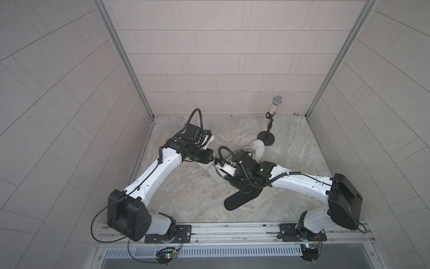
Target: Insert the insole into the shoe
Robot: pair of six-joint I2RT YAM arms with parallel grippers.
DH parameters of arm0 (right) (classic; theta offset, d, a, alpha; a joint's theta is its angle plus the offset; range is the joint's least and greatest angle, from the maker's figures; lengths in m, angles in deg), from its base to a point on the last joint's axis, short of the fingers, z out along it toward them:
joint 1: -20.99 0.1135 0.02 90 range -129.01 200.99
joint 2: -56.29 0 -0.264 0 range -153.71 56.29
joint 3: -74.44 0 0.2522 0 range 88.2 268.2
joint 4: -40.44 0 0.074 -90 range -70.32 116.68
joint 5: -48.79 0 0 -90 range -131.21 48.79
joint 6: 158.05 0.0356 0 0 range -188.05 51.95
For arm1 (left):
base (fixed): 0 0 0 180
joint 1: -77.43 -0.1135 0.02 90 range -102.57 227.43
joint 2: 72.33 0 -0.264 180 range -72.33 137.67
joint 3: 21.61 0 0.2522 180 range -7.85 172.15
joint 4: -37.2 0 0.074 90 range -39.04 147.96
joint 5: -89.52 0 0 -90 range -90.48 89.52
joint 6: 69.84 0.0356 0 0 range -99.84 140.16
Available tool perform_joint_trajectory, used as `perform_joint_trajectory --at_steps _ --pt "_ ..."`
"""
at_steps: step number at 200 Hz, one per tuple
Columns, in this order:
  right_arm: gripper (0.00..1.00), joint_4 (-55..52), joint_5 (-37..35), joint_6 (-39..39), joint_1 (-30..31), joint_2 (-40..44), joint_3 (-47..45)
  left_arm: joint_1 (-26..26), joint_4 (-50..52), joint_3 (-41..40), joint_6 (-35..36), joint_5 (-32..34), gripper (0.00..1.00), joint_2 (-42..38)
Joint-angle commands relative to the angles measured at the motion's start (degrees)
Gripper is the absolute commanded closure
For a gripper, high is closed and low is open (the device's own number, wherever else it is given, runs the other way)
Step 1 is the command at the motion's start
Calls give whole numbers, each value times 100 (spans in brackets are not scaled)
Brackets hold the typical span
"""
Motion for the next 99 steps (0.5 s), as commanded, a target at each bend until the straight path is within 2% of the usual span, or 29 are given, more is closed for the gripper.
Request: perform_joint_trajectory --at_steps 1,22,60,99 --pt "82 -22 -534 -743 79 -318 472 47 -39 147 -58 -541 100 -35" --pt "82 -500 -1174 -757 103 -627 789 18 10 150 -36 -563 100 7" --pt "82 -467 -2275 -727 101 -741 764 -73 469 244 185 -307 100 190" --pt "82 -105 -2882 -1685 332 -639 404 -125 347 163 120 -539 100 152"
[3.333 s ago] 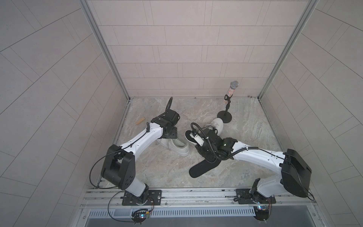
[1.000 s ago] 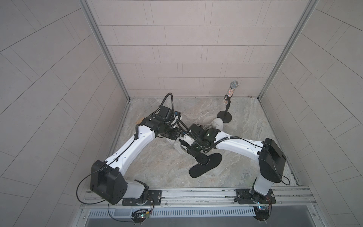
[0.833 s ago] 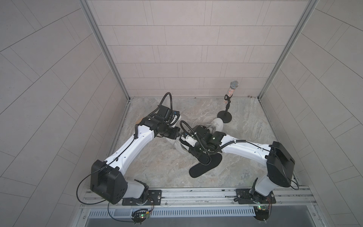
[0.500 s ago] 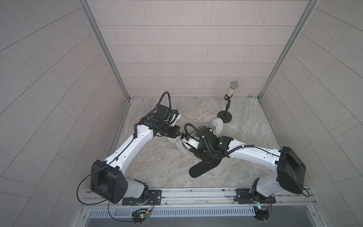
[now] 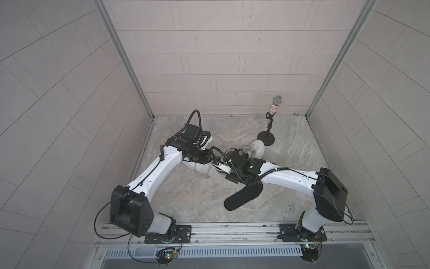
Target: Insert the insole into the shoe
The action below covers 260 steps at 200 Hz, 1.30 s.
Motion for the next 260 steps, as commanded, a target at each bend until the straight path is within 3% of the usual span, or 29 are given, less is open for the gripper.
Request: perform_joint_trajectory --at_steps 1,20,70,112,176,206,229,260 --pt "82 377 -860 -802 158 52 -240 35 115 151 68 -549 100 -70" --pt "82 725 -1176 -1237 299 36 -502 32 81 211 41 -695 100 -31" --pt "83 1855 -1070 -1964 516 326 -1068 45 58 185 222 -959 100 28" --pt "82 1815 -686 -2138 515 379 -949 100 -73 103 452 -1095 100 -83" --pt "84 2621 -1783 -2998 271 540 -1386 97 -274 -44 660 -1034 100 -392" --pt "84 2332 -1759 -3180 271 641 -1327 93 -269 38 831 -1016 100 -415" --pt "84 2103 -1863 -3284 267 725 -1231 80 -222 62 992 -566 100 -381" --pt "85 1510 -1705 -3317 267 713 -987 63 -196 216 1081 -761 100 -223"
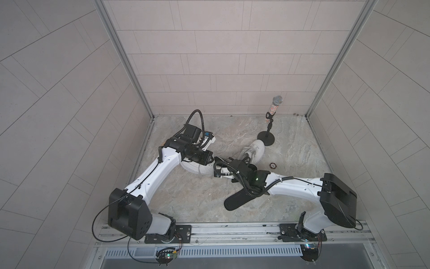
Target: Insert the insole into the shoe
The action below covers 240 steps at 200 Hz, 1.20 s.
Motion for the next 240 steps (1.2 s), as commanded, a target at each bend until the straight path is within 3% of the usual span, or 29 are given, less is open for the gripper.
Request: perform_joint_trajectory --at_steps 1,60,126,212,240 --pt "84 -468 -41 -151 -26 118 278 35 -111 273 316 -399 100 -61" --pt "85 -375 205 12 83 -127 432 50 -686 -87 267 -1017 100 -271" --pt "85 -42 1100 542 56 -39 525 59 -851 -282 301 -1425 100 -380" --pt "85 -245 1995 1320 -84 -313 1034 46 -1128 -589 -224 -1285 100 -374" --pt "82 -412 2316 1922 -103 -569 1295 47 -1157 -607 -395 -1162 100 -263"
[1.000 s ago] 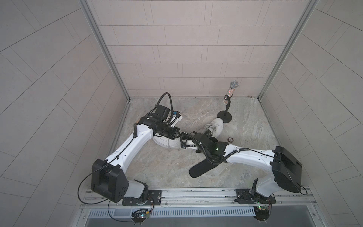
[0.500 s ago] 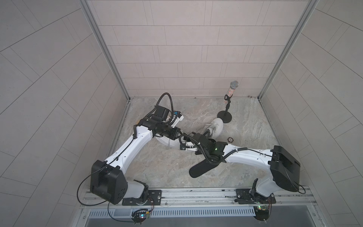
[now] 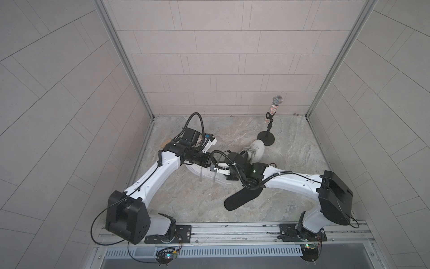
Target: Insert the insole into the shoe
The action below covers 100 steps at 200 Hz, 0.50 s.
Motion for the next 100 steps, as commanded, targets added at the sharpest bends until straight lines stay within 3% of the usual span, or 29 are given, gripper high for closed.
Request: perform_joint_trajectory --at_steps 1,38,76,100 --pt "82 406 704 624 76 -191 370 109 -461 -13 -164 -413 100 -53" --pt "73 390 1212 968 76 -321 429 103 -541 -43 -159 -256 100 -95" --pt "50 -15 1595 1134 42 -259 468 49 -890 -215 -632 417 100 -83" --pt "40 -210 1780 1456 -65 -228 509 32 -1223 -381 -897 418 100 -93"
